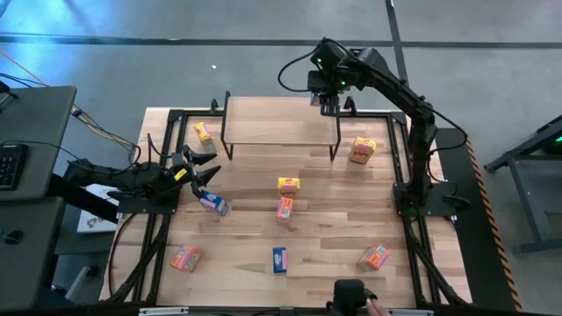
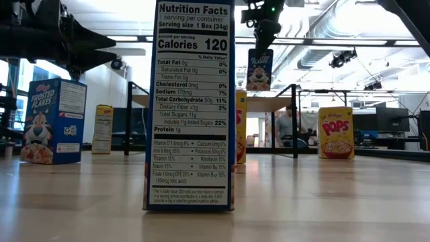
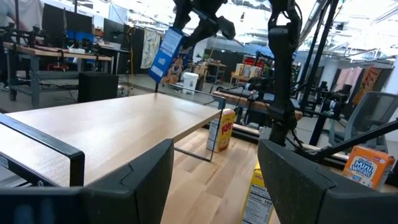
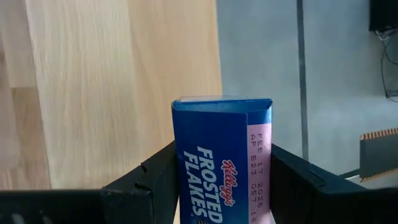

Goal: Stack cereal on shelf
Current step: Put the top right blue cereal box on the shelf

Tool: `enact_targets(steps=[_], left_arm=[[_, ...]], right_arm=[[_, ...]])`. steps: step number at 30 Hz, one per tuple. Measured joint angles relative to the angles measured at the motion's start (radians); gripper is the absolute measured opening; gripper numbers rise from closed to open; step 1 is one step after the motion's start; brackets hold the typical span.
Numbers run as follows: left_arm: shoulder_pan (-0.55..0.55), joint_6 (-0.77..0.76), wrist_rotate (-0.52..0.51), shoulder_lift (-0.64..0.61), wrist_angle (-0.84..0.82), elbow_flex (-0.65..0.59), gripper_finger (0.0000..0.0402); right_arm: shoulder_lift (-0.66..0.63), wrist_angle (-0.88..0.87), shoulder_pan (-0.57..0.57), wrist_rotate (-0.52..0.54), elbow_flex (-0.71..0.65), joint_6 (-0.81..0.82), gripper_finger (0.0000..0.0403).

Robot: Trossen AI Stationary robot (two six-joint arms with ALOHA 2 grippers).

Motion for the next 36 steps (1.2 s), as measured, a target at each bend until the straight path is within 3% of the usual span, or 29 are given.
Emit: enact_targets(steps=[15,36], left_arm=[[0.000,0.000,0.000,0.000,0.000,0.000,0.0225],[0.000,0.000,0.000,0.000,0.000,0.000,0.0225]], right_arm=[[0.000,-0.028,-0.014,-0.144,0.000,-0.013,0.0188],[0.065,-0.035,-0.053,-0.168,-0.001,-0.012,0.0188]])
